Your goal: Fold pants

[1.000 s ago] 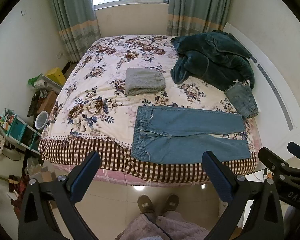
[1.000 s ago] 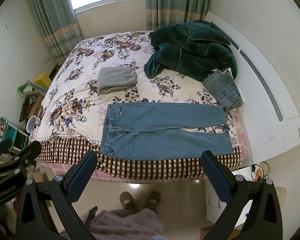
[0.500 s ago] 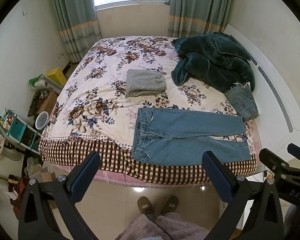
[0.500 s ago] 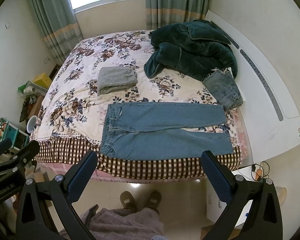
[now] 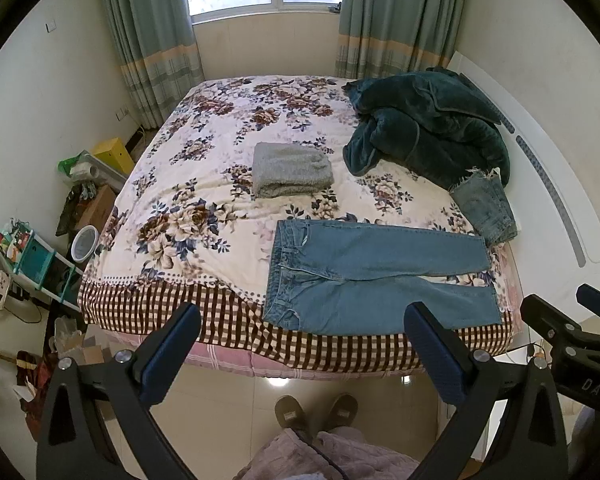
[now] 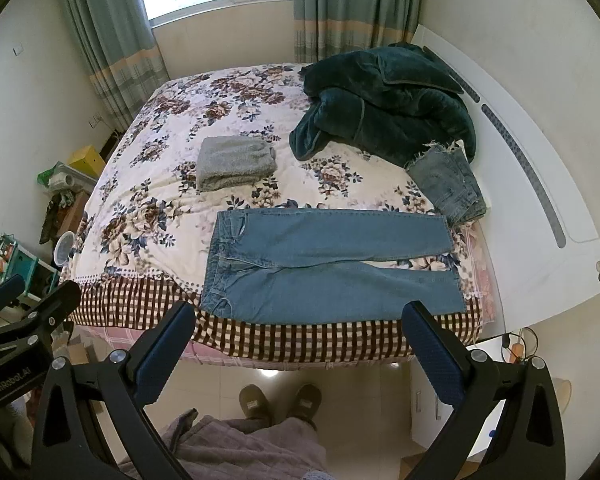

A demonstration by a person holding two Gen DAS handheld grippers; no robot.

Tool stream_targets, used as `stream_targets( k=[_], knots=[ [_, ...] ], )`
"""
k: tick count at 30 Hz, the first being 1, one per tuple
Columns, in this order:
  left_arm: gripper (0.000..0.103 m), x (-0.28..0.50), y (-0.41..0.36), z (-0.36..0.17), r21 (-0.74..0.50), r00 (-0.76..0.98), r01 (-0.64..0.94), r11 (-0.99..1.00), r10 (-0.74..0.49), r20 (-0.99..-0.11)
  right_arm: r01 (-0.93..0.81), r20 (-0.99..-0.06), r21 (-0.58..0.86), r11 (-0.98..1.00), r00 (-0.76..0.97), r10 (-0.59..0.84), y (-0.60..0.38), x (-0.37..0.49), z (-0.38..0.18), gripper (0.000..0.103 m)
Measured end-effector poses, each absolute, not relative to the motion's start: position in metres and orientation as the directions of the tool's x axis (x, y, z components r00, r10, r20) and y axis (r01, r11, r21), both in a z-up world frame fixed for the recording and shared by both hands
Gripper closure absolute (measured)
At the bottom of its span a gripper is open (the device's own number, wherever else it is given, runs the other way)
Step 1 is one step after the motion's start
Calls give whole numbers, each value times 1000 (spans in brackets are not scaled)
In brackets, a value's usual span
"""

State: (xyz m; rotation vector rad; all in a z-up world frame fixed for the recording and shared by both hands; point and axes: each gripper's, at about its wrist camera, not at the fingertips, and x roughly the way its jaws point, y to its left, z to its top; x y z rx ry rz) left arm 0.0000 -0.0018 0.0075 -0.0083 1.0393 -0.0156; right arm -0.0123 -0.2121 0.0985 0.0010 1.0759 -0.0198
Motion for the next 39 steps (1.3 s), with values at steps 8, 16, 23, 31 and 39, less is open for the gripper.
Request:
stream_targets(
  k=[8, 16, 23, 31, 39],
  knots=[
    [0, -2, -1, 7, -16, 509, 11, 1000, -19, -861, 18, -880, -8, 1000, 475, -15, -212, -13, 98, 0],
    [0, -2, 0, 7, -15, 509, 10, 1000, -18, -860, 18, -879, -8, 1000, 477, -15, -212, -14, 98, 0],
    [0, 0, 0, 10, -18, 511, 8, 1000, -19, -859, 18, -878, -9, 1000, 479, -16, -211, -15, 97, 0],
    [0, 11, 2, 19, -18, 516, 2, 1000, -17, -856, 17, -880, -8, 1000, 475, -15, -211, -15, 96, 0],
    [0, 16, 3, 19, -20, 519, 12, 1000, -23, -854, 36, -879, -16, 999, 475, -31, -211, -15, 95, 0]
  ],
)
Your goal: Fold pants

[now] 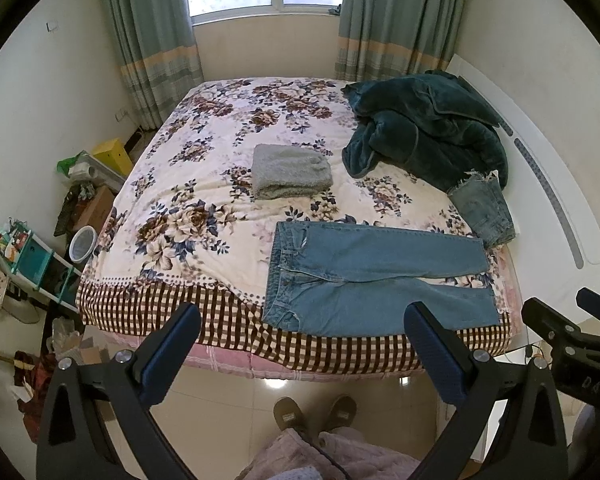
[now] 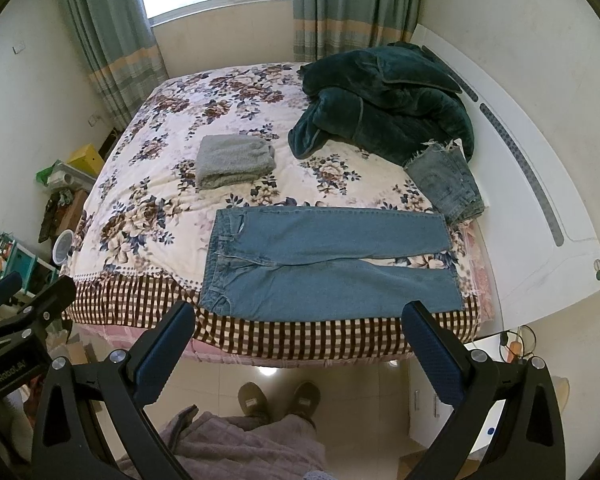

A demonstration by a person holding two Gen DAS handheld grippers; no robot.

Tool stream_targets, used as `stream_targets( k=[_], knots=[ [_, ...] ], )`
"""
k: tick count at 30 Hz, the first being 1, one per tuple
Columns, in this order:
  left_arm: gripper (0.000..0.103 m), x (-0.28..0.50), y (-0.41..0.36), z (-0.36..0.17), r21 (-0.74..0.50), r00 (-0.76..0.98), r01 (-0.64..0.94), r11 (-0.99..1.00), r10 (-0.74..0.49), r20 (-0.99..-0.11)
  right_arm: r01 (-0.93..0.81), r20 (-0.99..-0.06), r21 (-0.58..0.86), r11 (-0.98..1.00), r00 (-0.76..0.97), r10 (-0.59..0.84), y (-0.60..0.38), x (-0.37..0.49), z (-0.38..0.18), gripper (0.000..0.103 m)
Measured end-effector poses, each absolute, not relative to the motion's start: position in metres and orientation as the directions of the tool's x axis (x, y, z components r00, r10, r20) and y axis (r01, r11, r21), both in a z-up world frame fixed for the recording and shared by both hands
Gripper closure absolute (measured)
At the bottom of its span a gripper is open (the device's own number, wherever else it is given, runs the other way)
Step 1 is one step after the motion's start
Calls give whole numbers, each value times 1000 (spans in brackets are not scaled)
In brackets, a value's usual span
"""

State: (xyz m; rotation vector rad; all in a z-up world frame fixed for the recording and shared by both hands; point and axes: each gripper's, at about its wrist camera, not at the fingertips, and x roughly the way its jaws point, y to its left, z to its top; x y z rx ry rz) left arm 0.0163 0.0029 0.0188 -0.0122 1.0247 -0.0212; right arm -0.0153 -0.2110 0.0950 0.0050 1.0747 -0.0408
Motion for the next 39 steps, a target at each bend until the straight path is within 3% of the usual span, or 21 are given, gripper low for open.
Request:
stream_targets(
  k=[8, 16, 30, 39],
  knots=[
    [0, 63, 12, -10, 12, 559, -19, 1000, 21, -829, 140, -876, -60, 988, 468, -119, -225, 10, 80, 0],
    [0, 150, 3, -73, 78, 515, -57, 995, 96, -852, 272, -891, -142, 952, 383, -242, -283, 102, 19, 0],
    [0, 347, -70, -279, 107, 199, -231, 967, 155, -968, 362, -977, 1, 932, 200, -77, -471, 354, -210, 0],
    [0, 449, -74, -431, 118, -8, -398, 910, 126, -992, 554, -993, -12, 832, 94, -77, -581, 466, -380, 0]
  ],
)
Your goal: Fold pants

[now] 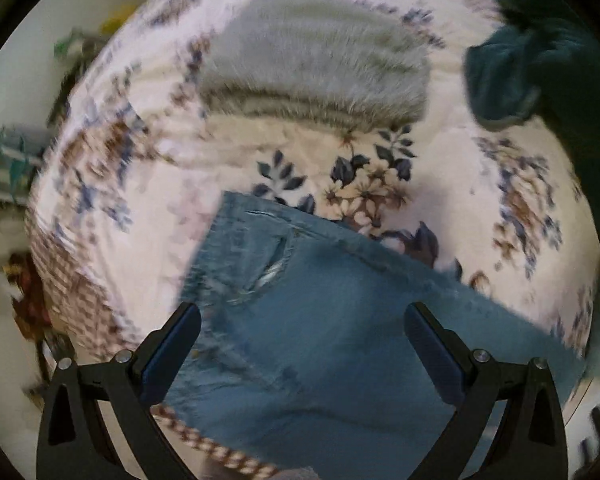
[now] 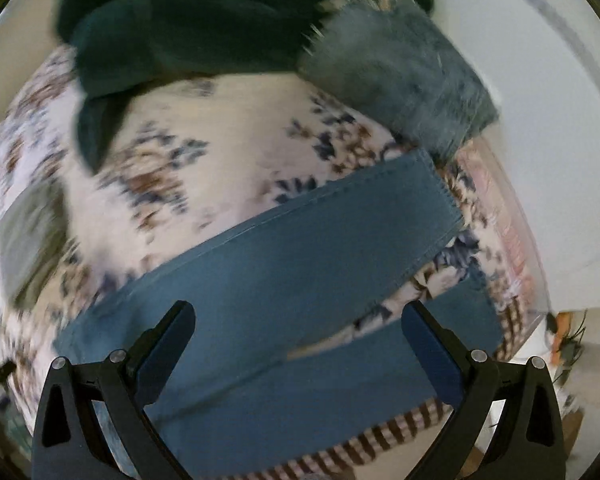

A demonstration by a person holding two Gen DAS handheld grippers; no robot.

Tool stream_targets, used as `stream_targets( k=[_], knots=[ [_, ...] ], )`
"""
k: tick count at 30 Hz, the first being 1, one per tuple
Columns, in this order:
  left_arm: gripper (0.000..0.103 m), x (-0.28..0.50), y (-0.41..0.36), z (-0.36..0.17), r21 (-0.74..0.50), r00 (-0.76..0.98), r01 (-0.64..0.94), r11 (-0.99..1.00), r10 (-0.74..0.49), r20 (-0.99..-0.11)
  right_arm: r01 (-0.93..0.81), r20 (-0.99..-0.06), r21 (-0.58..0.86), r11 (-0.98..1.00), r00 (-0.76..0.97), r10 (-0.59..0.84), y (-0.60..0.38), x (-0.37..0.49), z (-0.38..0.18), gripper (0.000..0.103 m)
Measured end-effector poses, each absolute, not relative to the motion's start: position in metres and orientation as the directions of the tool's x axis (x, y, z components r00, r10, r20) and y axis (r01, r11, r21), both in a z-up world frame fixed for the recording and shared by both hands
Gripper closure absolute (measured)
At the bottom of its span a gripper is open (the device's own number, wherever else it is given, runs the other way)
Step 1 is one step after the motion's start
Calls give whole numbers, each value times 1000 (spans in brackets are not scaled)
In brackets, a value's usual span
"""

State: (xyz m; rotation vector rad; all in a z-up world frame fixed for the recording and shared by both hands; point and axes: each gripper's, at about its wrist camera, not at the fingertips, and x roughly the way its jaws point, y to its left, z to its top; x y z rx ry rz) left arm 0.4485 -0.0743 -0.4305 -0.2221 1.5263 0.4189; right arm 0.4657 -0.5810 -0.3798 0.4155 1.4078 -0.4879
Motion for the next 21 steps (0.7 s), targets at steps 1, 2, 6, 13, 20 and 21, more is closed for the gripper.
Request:
stream_targets(
  k=[1, 2, 6, 13, 20, 21],
  knots=[
    [0, 456, -73, -446, 115, -26, -419, 901, 115, -993, 588, -994, -12, 809, 80, -73, -595, 471, -397, 0],
    [0, 465, -72, -466, 107, -53, -447, 888, 93, -994, 629, -996, -11, 777, 66, -67, -609, 479, -420, 0],
    [0, 486, -58, -543, 52, -148, -601, 798, -47, -988, 788, -1000, -1, 615, 12, -17, -671, 500, -505, 0],
    [0, 495, -32, -604, 107, -216, -747, 657, -87, -973, 905, -998, -57, 422, -66, 5, -741, 520, -598, 0],
    [55, 491, -31, -571, 85, -115, -731, 677, 0, -993, 884, -994, -109, 454, -94, -57, -747, 539, -642, 4],
    [64, 486, -30, -561, 83, -98, -719, 690, 17, -995, 875, -994, -111, 471, -90, -67, -744, 541, -642, 13]
  ],
)
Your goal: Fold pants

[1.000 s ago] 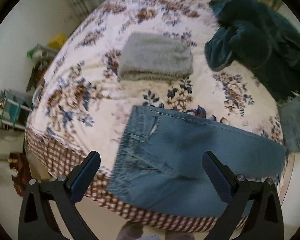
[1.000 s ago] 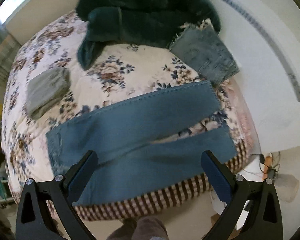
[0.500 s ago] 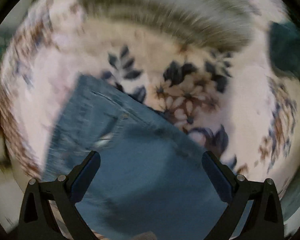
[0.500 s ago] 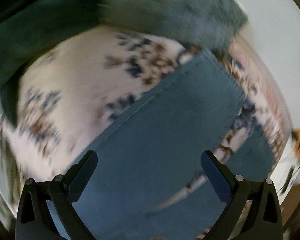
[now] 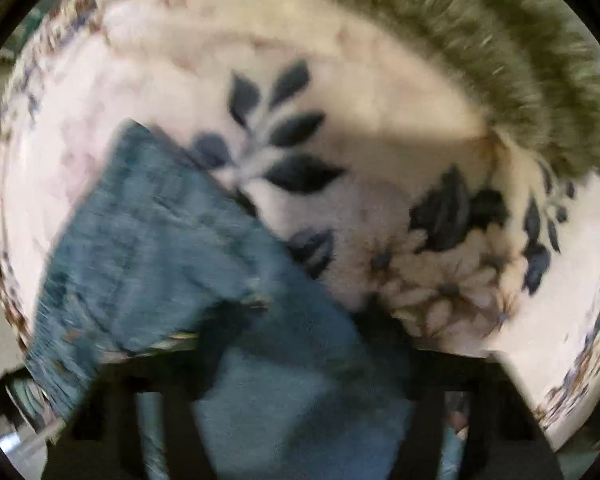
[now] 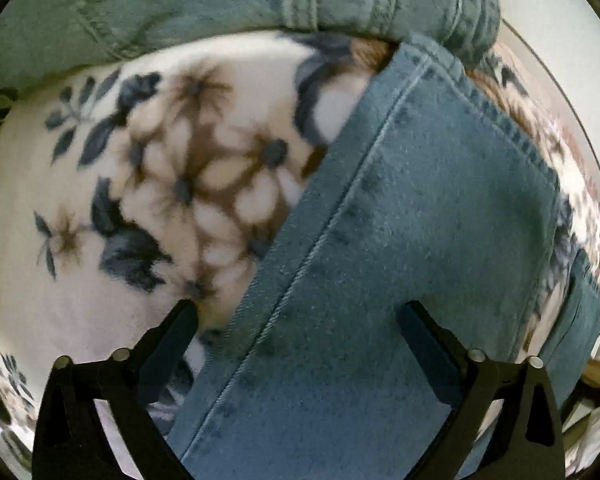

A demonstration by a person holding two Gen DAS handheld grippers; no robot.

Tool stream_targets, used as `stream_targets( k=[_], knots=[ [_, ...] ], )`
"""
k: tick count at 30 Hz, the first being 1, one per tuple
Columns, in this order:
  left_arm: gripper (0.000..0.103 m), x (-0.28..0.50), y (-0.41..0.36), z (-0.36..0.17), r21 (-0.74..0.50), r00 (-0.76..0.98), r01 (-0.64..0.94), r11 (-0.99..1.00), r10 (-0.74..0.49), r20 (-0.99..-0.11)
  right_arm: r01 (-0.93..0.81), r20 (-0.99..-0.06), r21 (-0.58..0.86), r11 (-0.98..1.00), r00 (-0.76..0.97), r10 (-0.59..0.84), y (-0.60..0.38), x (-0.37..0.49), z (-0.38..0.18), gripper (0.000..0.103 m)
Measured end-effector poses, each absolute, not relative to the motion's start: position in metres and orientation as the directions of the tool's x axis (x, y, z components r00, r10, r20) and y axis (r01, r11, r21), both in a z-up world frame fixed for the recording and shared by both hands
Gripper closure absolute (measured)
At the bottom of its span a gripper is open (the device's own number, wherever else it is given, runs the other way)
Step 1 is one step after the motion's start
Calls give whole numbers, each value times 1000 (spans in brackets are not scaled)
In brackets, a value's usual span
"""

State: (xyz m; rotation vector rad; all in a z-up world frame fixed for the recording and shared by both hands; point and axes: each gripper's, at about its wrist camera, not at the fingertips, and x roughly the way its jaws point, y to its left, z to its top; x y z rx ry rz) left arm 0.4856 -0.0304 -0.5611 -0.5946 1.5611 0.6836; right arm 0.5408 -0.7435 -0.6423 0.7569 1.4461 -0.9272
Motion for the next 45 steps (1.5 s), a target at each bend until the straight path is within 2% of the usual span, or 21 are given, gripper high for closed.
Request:
stream_targets(
  k=[1, 2, 3, 4, 6, 7, 12, 19, 22, 26, 31, 35, 38, 40, 43, 45],
  knots=[
    [65, 479, -30, -552, 38, -58, -719, 694, -6, -998, 867, -993, -112, 485, -86, -75, -739, 542, -641, 27],
    [69, 471, -28, -544, 0, -22, -721, 693, -24, -999, 856, -994, -105, 506, -71, -86, -736, 544, -639, 36],
    [74, 463, -25, -533, -52, 28, -717, 695, -46, -999, 852, -995, -93, 515, -57, -85, -734, 544, -638, 58],
    [77, 456, -24, -525, -86, 59, -712, 696, -63, -996, 850, -996, -75, 521, -39, -79, -733, 543, -636, 84],
    [80, 439, -22, -503, -163, 126, -699, 696, -105, -986, 861, -997, -53, 505, -19, -72, -732, 538, -632, 96],
    [81, 433, -22, -493, -186, 149, -689, 700, -115, -982, 865, -998, -39, 501, -5, -70, -733, 531, -628, 97],
    [83, 383, -22, -429, -295, 246, -640, 710, -174, -954, 838, -993, 19, 545, 78, -85, -734, 505, -600, 98],
    [88, 273, 17, -399, -449, 299, -624, 639, -335, -893, 825, -980, 100, 557, 177, -87, -730, 409, -527, 98],
    [89, 233, 20, -413, -466, 289, -636, 615, -370, -883, 830, -976, 99, 549, 188, -107, -727, 352, -490, 98],
    [89, 187, 22, -447, -433, 232, -661, 613, -382, -894, 815, -976, 17, 579, 140, -168, -720, 275, -470, 98],
    [90, 144, 16, -500, -352, 140, -661, 662, -351, -926, 825, -980, -32, 564, 85, -179, -724, 211, -495, 98],
    [90, 127, 9, -525, -310, 111, -642, 701, -315, -943, 813, -985, -63, 579, 42, -166, -725, 186, -542, 98],
    [85, 129, 3, -518, -269, 110, -630, 729, -259, -960, 814, -994, -32, 580, 36, -104, -733, 170, -569, 98],
    [84, 130, -4, -506, -240, 111, -633, 737, -220, -969, 841, -999, 21, 541, 36, -18, -742, 158, -583, 87],
    [64, 125, -14, -490, -227, 131, -623, 749, -187, -974, 887, -992, 128, 443, 107, 72, -762, 129, -584, 70],
    [43, 123, -23, -484, -233, 147, -618, 750, -181, -972, 898, -985, 173, 405, 156, 73, -773, 116, -576, 66]
  ],
)
